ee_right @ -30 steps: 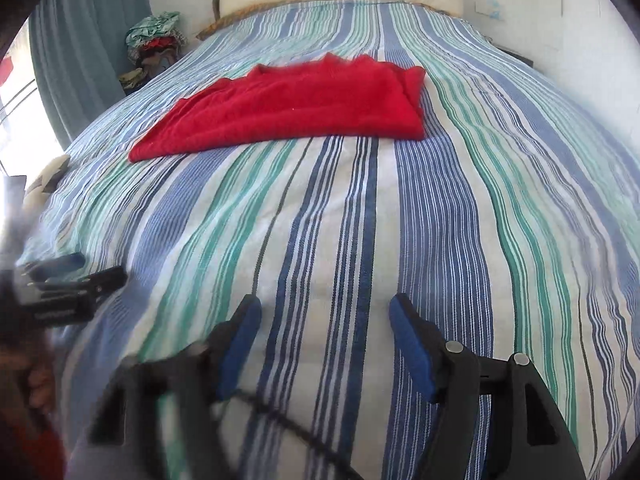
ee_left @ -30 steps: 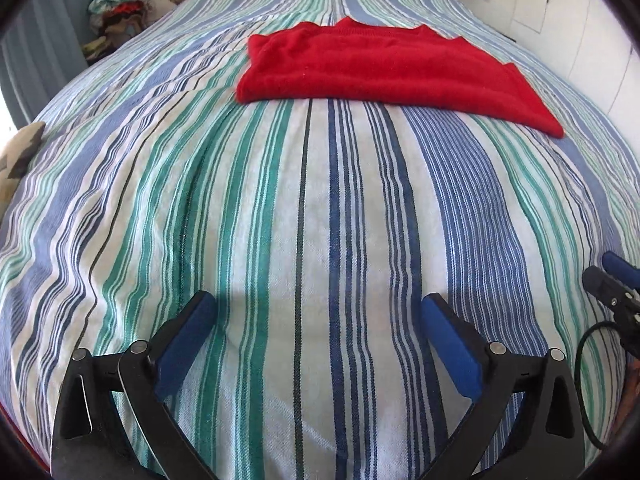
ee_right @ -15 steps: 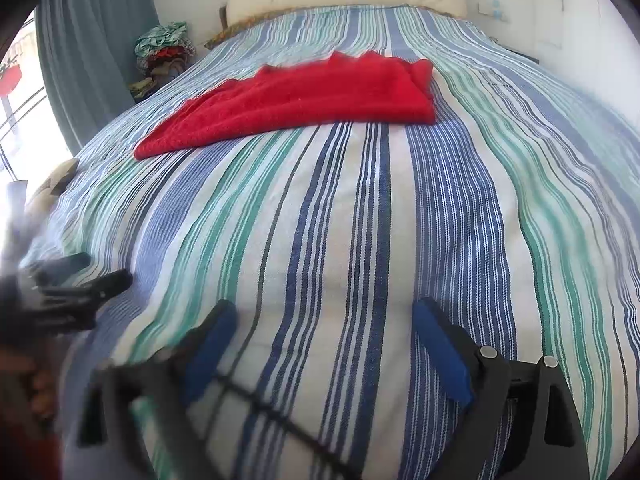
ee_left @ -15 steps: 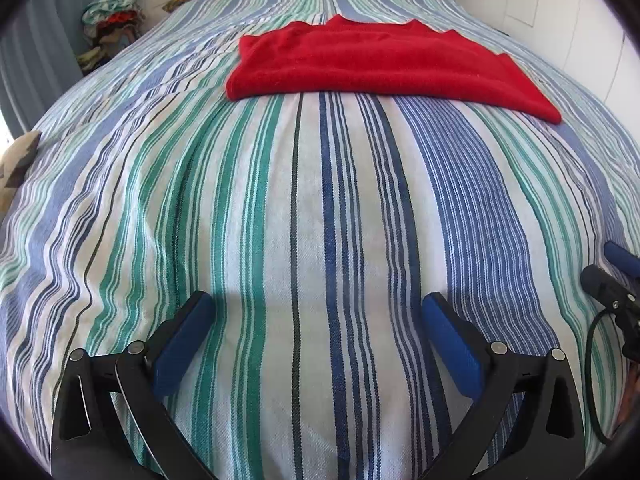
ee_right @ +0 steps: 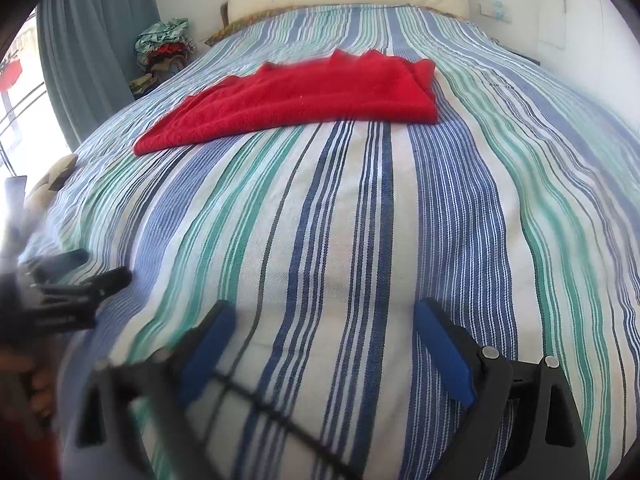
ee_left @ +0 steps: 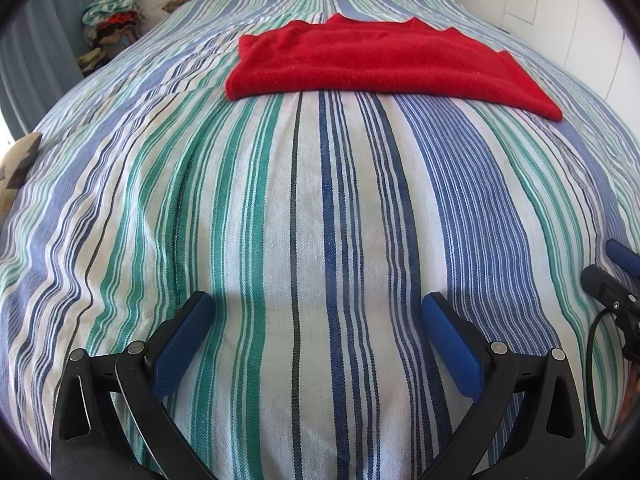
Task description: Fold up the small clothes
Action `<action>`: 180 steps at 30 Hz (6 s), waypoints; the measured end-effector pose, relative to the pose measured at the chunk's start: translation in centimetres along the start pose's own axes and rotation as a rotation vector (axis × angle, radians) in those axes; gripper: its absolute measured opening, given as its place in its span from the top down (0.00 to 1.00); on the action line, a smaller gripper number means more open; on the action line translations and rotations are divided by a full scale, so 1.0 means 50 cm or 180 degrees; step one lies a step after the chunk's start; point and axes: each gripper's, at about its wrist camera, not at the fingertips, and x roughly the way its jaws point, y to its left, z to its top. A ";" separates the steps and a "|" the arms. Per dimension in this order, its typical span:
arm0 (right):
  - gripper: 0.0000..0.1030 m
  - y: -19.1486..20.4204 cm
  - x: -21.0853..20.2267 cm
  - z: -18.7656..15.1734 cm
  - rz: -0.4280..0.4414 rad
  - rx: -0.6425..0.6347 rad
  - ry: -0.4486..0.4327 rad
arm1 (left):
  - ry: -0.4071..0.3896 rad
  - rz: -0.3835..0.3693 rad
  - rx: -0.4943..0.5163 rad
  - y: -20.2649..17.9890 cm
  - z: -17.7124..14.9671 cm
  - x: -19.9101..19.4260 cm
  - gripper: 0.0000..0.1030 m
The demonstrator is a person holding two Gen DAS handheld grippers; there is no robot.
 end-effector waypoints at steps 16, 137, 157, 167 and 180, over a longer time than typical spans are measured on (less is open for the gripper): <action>0.11 0.001 0.000 0.000 -0.0013 -0.0001 -0.0005 | -0.0002 0.0002 0.0000 -0.001 -0.001 0.000 0.01; 0.90 0.144 0.216 0.329 0.0885 -0.0313 0.0349 | -0.0607 -0.0820 -0.0896 0.241 0.228 -0.087 0.02; 0.82 0.131 0.192 0.465 0.0908 -0.0416 -0.0237 | -0.0595 -0.0740 -0.0662 0.244 0.432 0.066 0.10; 0.61 0.130 0.396 0.514 0.0600 -0.0458 0.0279 | -0.0120 -0.0594 -0.0550 0.233 0.390 0.192 0.11; 0.40 0.071 0.395 0.418 0.1632 0.0668 0.0476 | 0.0156 -0.1395 -0.0681 0.181 0.384 0.236 0.62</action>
